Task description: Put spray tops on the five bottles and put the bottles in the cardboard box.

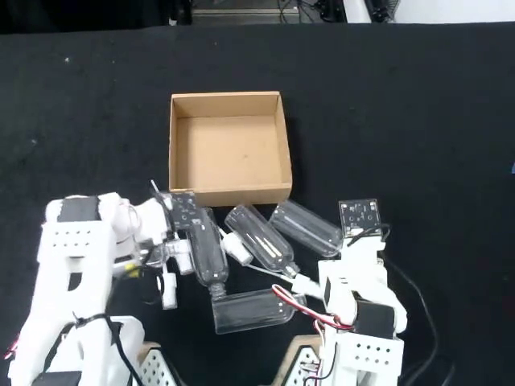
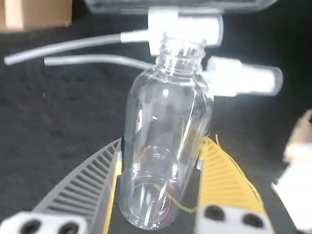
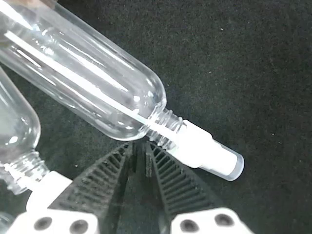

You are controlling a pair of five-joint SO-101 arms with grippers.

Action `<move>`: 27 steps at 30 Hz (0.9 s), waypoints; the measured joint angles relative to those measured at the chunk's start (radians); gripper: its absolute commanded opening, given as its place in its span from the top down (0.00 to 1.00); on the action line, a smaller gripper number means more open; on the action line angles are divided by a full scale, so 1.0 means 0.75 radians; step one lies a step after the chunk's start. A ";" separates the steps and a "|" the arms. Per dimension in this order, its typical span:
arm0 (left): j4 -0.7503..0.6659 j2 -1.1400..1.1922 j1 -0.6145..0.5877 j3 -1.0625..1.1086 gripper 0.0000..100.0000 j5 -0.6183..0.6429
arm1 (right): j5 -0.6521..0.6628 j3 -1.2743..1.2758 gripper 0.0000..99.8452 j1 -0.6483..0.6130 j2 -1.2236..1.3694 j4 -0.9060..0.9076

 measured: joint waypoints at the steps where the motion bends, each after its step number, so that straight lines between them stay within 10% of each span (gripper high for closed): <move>1: 0.043 0.000 -0.023 -0.027 0.82 0.000 | 0.000 0.000 0.99 0.000 0.000 0.000; 10: 0.070 0.000 -0.477 -0.113 0.82 0.002 | 0.000 0.000 0.99 0.000 0.000 0.000; 20: -0.413 0.151 -1.111 0.102 0.82 0.266 | 0.000 0.000 0.99 0.000 0.000 0.000; 27: -0.198 0.444 -1.287 -0.174 0.66 0.254 | 0.000 0.000 0.99 0.000 0.000 0.000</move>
